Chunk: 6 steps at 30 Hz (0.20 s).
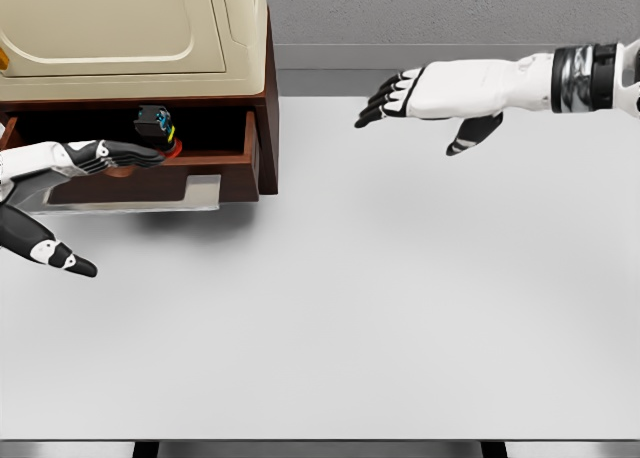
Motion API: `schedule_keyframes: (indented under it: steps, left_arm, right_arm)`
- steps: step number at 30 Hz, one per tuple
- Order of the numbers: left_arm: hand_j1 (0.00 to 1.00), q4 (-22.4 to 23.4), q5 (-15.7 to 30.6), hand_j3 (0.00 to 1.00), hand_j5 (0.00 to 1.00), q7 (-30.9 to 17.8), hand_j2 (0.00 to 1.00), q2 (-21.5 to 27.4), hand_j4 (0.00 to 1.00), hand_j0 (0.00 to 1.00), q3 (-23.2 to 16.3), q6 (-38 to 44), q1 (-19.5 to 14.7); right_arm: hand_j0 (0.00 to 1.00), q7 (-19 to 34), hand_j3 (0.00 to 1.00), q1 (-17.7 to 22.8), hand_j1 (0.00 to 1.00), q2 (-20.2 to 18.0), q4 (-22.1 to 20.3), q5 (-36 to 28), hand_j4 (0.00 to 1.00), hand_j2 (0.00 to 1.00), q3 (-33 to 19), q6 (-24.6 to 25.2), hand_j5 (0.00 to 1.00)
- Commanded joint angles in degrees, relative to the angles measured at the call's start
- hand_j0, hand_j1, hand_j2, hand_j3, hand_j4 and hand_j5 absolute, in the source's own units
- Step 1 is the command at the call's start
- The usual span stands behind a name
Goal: Open the cabinet drawer with left arm, and place a switch into the drawer with right arm
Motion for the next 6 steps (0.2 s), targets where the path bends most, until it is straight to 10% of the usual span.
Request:
schedule_keyframes:
  steps: [1, 6]
  left_arm:
    - [1.00, 0.07, 0.40, 1.00, 1.00, 0.01, 1.00, -2.90, 1.00, 1.00, -0.18, -1.41, 0.00]
    - [1.00, 0.07, -0.30, 1.00, 1.00, 0.01, 1.00, -8.79, 1.00, 1.00, -0.27, -1.41, -1.85]
  right_arm:
    - [1.00, -0.03, 1.00, 0.00, 1.00, -0.01, 1.51, -0.29, 1.00, 1.00, -0.06, 0.16, 1.00]
    - [1.00, -0.03, 1.00, 0.18, 1.00, -0.01, 3.18, -0.29, 1.00, 1.00, -0.06, 0.16, 1.00]
